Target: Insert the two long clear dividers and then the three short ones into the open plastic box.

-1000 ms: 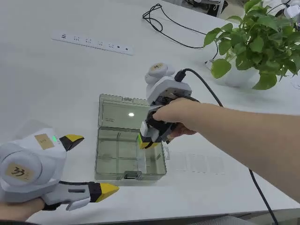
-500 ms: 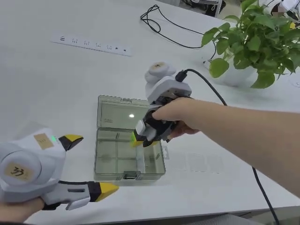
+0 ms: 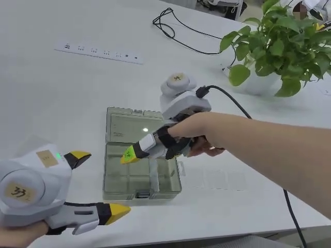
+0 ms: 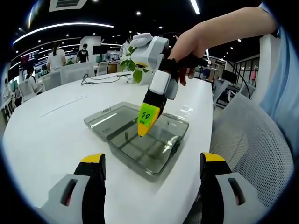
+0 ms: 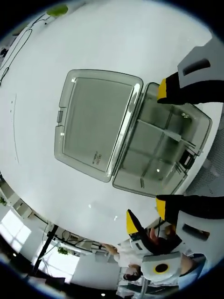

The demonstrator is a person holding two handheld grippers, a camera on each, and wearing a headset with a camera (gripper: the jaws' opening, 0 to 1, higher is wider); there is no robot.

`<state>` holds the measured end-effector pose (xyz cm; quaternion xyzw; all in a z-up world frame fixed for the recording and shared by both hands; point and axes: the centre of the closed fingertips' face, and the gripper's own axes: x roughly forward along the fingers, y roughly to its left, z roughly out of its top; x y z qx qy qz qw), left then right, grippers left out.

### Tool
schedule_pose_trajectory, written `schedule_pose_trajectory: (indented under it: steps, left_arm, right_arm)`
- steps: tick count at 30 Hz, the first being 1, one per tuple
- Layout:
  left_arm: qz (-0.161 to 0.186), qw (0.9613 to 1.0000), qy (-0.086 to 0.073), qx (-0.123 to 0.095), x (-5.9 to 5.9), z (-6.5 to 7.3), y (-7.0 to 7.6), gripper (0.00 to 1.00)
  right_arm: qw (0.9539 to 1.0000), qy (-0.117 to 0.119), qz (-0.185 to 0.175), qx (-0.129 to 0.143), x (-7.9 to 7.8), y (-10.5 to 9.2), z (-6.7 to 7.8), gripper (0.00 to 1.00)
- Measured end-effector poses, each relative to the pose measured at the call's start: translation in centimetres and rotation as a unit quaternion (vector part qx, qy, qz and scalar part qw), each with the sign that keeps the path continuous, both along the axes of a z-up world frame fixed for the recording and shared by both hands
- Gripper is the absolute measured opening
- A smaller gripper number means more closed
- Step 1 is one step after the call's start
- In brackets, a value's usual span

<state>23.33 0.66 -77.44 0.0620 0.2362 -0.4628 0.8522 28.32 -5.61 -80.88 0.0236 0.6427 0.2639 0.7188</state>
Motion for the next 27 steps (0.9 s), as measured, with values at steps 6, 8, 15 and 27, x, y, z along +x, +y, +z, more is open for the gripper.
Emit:
schedule_pose_trajectory:
  steps: [6,8,15,27]
  left_arm:
    - [0.000,1.0000,-0.001,0.001,0.0,0.1,-0.1,0.85]
    - [0.001,1.0000,-0.001,0.001,0.1,0.2,0.0,0.85]
    - [0.006,1.0000,0.000,0.000,0.1,0.3,0.2,0.85]
    - [0.018,0.9998,0.005,-0.001,0.2,0.4,0.7,0.84]
  right_arm:
    - [0.9996,-0.017,0.007,0.023,-0.1,1.0,0.6,0.97]
    - [0.9990,-0.024,0.016,0.034,-0.3,1.4,0.9,1.00]
    - [0.9964,-0.035,0.019,0.075,-0.7,2.3,2.2,1.00]
    - [0.9827,-0.142,0.057,0.105,-0.6,2.7,4.8,1.00]
